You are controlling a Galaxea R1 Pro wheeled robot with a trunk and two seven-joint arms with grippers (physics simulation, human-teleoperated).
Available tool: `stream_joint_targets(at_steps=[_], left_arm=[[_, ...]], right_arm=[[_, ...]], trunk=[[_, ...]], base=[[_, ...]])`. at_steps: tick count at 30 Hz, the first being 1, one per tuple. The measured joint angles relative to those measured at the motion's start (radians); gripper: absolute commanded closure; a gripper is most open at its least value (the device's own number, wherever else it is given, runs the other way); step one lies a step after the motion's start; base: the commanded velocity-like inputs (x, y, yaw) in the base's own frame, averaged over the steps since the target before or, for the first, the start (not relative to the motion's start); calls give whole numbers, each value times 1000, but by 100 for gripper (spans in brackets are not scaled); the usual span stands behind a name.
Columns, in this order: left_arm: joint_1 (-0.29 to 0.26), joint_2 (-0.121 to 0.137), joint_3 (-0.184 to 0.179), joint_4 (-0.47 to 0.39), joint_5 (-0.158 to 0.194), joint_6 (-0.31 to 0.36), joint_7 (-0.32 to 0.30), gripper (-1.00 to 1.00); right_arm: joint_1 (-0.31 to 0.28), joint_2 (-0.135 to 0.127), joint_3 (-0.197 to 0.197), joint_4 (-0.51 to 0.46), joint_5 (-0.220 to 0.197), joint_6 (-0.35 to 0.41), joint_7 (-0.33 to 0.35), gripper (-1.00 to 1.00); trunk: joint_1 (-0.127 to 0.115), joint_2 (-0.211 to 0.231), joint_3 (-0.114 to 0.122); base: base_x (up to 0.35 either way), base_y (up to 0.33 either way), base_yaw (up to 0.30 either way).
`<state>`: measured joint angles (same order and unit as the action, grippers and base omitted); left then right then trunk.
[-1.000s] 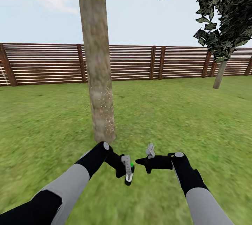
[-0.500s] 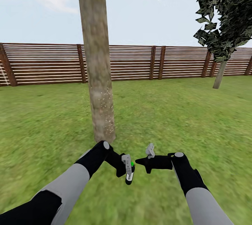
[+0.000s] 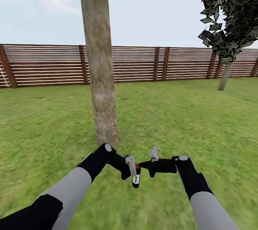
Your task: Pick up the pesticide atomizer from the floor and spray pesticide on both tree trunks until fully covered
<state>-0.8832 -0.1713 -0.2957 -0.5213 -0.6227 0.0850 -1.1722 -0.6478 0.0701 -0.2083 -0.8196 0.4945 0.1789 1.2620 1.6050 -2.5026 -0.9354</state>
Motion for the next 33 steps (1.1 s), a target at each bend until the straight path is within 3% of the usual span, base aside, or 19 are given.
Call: stream_joint_targets(at_steps=[8, 9, 11, 13, 16, 18, 21, 22, 23, 25, 26, 27, 29, 30, 31, 33], left_arm=[[0, -3, 4, 13, -1, 2, 15, 100], [0, -3, 4, 14, -21, 3, 16, 100], [0, -3, 5, 32, -101, 4, 17, 100], [0, 26, 6, 45, -153, 5, 16, 100], [0, 94, 7, 49, -170, 7, 15, 100], [0, 155, 10, 49, -173, 8, 16, 100], [0, 180, 15, 49, -169, 16, 29, 100], [0, 179, 26, 50, -165, 37, 74, 100], [0, 172, 57, 56, -152, 74, 185, 100], [1, 136, 141, 126, -65, 110, 447, 100], [1, 121, 193, 167, 29, 116, 587, 100], [2, 112, 229, 209, 149, 112, 724, 100], [10, 106, 260, 255, 375, 31, 913, 100], [32, 106, 265, 276, 463, -38, 982, 100], [55, 106, 268, 298, 523, -91, 1049, 100], [89, 107, 273, 318, 601, -162, 1162, 100]], right_arm=[[0, -1, 1, 0, 3, 0, 0, 100], [1, -1, 1, 0, 3, 0, 0, 100], [1, -1, 1, 0, 3, 0, 0, 100], [1, -1, 1, 1, 3, 0, 0, 100], [1, -1, 1, 2, 3, -1, 0, 100], [1, -1, 1, 2, 2, -1, 0, 100], [1, 0, 1, 2, 4, -1, -2, 100], [0, -1, -1, 2, 4, -2, -5, 100], [1, -2, -3, 5, 5, -6, -9, 100], [3, -7, -12, 32, 7, -11, -16, 100], [8, -21, -26, 73, 7, -12, -19, 100], [11, -71, -77, 120, 7, -13, -24, 100], [13, -227, -277, 187, 7, -40, -125, 100], [14, -262, -393, 202, 6, -99, -193, 100], [14, -278, -483, 209, 6, -178, -252, 100], [14, -288, -578, 212, 5, -283, -355, 100]], trunk=[[0, 0, 0], [0, 0, 0], [0, 0, 0], [0, 0, 0], [0, 0, 0], [0, 0, 0], [0, 0, 0], [0, 0, 0], [0, 0, 0], [0, 0, 0], [0, 0, 0], [0, 0, 0], [0, 0, 0], [0, 0, 0], [0, 0, 0], [0, 0, 0]], base=[[0, 0, 0], [0, 0, 0], [0, 0, 0], [0, 0, 0], [0, 0, 0], [0, 0, 0], [0, 0, 0], [0, 0, 0], [0, 0, 0], [0, 0, 0], [0, 0, 0], [0, 0, 0], [0, 0, 0], [0, 0, 0], [0, 0, 0], [0, 0, 0]])
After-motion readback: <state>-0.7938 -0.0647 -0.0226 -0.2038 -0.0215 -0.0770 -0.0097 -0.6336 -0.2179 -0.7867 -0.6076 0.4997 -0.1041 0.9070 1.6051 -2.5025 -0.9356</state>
